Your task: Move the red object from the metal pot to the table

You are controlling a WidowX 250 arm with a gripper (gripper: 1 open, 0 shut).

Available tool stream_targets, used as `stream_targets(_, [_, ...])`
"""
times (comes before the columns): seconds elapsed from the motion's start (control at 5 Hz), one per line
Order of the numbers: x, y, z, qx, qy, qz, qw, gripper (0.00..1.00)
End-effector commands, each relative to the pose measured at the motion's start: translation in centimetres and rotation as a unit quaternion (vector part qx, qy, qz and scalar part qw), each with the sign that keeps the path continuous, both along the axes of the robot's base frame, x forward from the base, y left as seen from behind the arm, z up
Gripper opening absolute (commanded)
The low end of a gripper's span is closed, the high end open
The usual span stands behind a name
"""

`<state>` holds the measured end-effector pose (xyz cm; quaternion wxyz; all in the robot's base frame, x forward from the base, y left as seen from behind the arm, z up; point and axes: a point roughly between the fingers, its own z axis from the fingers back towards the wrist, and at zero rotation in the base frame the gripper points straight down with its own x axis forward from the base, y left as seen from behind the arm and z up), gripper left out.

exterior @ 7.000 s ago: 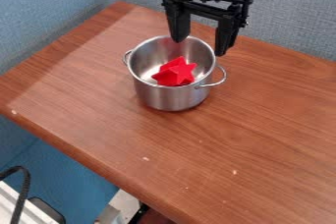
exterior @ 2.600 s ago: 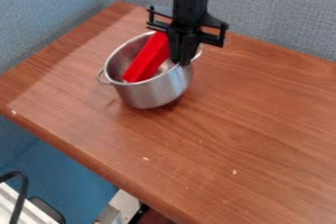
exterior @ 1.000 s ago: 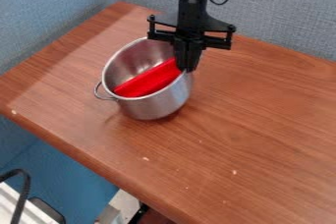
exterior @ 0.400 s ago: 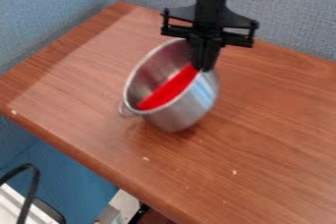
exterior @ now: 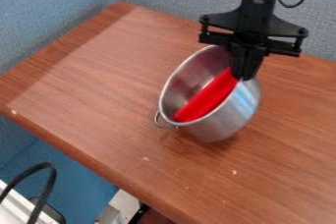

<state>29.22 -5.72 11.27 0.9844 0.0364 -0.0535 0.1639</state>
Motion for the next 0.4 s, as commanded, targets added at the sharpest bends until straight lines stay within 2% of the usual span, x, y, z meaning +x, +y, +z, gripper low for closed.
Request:
stream_targets(0.0, [0.51,1.42,-0.78,0.008,-0.014,-0.009,0.9998,0.0])
stream_targets(0.2, [0.41,1.84,-1.02,0.005,-0.018,-0.015,0.9997,0.0])
